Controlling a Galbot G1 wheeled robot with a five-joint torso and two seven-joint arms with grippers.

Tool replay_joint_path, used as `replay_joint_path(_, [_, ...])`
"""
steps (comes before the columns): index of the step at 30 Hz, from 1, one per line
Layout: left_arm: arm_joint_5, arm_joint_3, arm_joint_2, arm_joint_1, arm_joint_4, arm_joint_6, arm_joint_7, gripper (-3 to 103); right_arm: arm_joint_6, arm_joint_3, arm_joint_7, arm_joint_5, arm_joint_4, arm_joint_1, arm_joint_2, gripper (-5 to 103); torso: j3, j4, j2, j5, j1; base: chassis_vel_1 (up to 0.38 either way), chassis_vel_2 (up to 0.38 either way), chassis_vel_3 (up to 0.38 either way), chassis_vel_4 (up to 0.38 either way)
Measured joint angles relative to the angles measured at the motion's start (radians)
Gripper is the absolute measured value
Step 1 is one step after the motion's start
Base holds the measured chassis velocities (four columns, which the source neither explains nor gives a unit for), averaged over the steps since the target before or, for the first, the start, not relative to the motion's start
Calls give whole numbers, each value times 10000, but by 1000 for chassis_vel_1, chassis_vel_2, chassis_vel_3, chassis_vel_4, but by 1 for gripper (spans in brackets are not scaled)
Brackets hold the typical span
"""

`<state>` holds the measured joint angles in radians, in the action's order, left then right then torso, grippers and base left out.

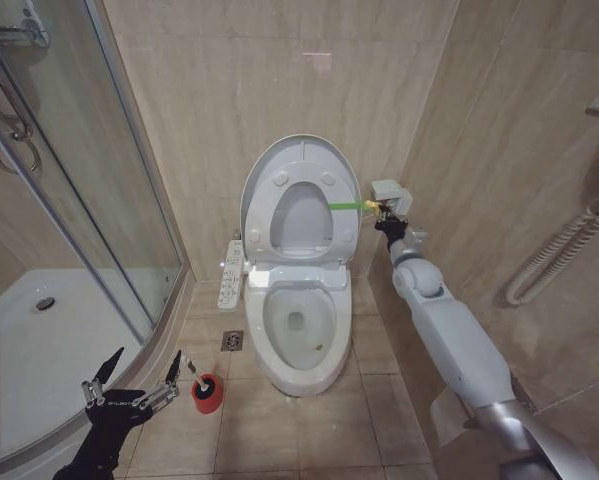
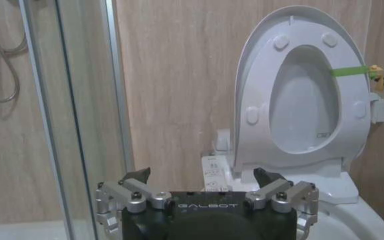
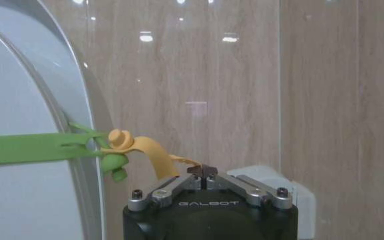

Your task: Open the toilet lid, clean the toilet bowl with a toilet brush, close the toilet lid, and flush.

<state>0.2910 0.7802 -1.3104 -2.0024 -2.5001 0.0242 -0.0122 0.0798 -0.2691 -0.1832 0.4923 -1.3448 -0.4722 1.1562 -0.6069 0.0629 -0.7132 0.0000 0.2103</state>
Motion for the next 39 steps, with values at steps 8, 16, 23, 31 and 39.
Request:
replay_joint_path(8, [0, 0, 0, 0, 0, 0, 0, 100, -152, 251, 5, -141, 727, 835, 171, 0, 0, 0, 0, -1, 0, 0, 0, 0, 0])
replay_joint_path(16, [0, 0, 0, 0, 0, 0, 0, 100, -201, 451, 10, -216, 1121, 1320, 350, 0, 0, 1, 0, -1, 1, 0, 0, 0, 0])
replay_joint_path(23, [0, 0, 0, 0, 0, 0, 0, 100, -205, 744, -124, -247, 1467, 1772, 521, 0, 1, -1, -1, -1, 0, 0, 0, 0, 0])
replay_joint_path(31, [0, 0, 0, 0, 0, 0, 0, 100, -203, 912, -191, -252, 1537, 1864, 492, 0, 1, -1, -1, 0, 0, 0, 0, 0, 0])
replay_joint_path(39, [0, 0, 0, 0, 0, 0, 0, 100, -195, 971, -214, -197, 1468, 1880, 275, 0, 1, -3, -1, -1, 0, 0, 0, 0, 0])
